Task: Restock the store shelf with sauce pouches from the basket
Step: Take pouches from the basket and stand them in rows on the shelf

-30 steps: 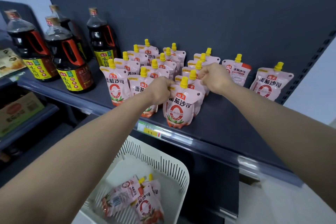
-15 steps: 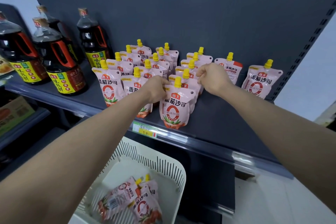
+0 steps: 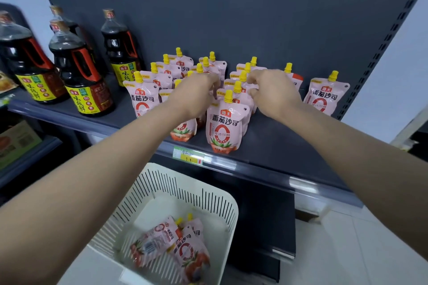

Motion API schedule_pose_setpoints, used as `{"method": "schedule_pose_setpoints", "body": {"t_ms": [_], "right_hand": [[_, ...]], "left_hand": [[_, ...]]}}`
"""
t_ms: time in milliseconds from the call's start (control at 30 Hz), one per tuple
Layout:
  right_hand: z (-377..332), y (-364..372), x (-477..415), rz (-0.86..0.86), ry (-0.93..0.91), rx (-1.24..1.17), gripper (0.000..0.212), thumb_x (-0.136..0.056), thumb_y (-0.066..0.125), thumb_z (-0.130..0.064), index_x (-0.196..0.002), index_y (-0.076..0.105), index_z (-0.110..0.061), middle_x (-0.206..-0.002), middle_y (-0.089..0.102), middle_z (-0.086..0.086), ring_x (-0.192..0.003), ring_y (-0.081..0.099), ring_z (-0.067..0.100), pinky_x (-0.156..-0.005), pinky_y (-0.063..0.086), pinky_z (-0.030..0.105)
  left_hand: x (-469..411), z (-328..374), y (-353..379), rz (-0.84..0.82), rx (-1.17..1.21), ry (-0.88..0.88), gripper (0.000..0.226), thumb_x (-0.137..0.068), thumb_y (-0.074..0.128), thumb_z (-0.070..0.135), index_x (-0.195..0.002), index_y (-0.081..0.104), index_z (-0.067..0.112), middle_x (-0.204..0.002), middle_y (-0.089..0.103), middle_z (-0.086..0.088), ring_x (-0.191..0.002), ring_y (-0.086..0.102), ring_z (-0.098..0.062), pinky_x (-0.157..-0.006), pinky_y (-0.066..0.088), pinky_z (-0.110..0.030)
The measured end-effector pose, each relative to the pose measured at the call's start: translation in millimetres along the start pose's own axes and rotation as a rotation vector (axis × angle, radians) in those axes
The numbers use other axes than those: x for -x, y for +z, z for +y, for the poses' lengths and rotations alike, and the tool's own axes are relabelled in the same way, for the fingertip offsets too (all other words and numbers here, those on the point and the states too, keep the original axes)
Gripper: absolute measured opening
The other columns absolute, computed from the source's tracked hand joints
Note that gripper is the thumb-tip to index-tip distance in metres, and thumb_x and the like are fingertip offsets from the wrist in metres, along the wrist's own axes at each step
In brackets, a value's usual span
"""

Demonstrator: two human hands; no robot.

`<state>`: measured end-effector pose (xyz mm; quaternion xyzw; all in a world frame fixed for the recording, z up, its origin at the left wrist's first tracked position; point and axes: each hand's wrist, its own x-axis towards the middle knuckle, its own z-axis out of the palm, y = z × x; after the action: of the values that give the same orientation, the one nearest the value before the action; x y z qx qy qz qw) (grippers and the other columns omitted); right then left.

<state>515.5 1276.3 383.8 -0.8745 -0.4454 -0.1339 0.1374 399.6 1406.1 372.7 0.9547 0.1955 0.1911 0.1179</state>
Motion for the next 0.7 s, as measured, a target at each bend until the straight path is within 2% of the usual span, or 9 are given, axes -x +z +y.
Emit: {"method": "schedule_pose_setpoints", "body": {"t_ms": [133,267,367,500,700], "right_hand": [[-30.5,-9.4,24.1,-0.010,-0.088,0.100,0.021,-0.091,0.051,-0.005,-0.110,0.062,-0.007,-0.103,0.067,0.014,-0.090,0.063,0.032,-0.068,0.051,0.035],[-64.0,-1.0,57.1,-0.073,-0.213,0.167,0.023,-0.089,0.054,-0.007,-0.111,0.061,-0.007,-0.106,0.064,0.016,-0.099,0.060,0.036,-0.065,0.043,0.035],[-86.5,19.6,81.0,-0.202,-0.265,0.198,0.025,-0.089,0.053,-0.009,-0.114,0.059,-0.007,-0.108,0.063,0.017,-0.103,0.058,0.036,-0.064,0.036,0.034],[-108.9,64.1,108.2,-0.343,-0.341,0.273,0.022,-0.092,0.053,-0.014,-0.112,0.060,-0.006,-0.110,0.064,0.015,-0.102,0.060,0.034,-0.065,0.036,0.034],[-130.8,146.4,136.9,-0.600,-0.258,0.182,0.016,-0.091,0.054,-0.012,-0.106,0.059,-0.007,-0.108,0.063,0.013,-0.100,0.062,0.033,-0.067,0.040,0.032]], "left_hand": [[27.5,-1.5,-20.7,-0.032,-0.062,0.085,0.024,-0.087,0.055,0.006,-0.110,0.061,0.008,-0.109,0.067,-0.012,-0.102,0.060,-0.029,-0.086,0.050,-0.041],[67.0,-14.7,-20.1,-0.143,-0.140,0.146,0.025,-0.086,0.056,0.011,-0.111,0.062,0.012,-0.108,0.067,-0.012,-0.100,0.061,-0.031,-0.083,0.051,-0.043],[99.5,-32.3,-6.2,-0.256,-0.229,0.180,0.023,-0.085,0.057,0.015,-0.107,0.061,0.014,-0.108,0.066,-0.013,-0.097,0.061,-0.034,-0.081,0.051,-0.044],[138.6,-60.7,21.7,-0.406,-0.284,0.167,0.025,-0.086,0.059,0.018,-0.111,0.060,0.016,-0.113,0.065,-0.009,-0.102,0.060,-0.033,-0.077,0.048,-0.035],[182.5,-110.8,81.8,-0.635,-0.274,0.065,0.034,-0.088,0.058,0.019,-0.121,0.056,0.019,-0.121,0.063,-0.006,-0.111,0.059,-0.030,-0.088,0.046,-0.036]]}}
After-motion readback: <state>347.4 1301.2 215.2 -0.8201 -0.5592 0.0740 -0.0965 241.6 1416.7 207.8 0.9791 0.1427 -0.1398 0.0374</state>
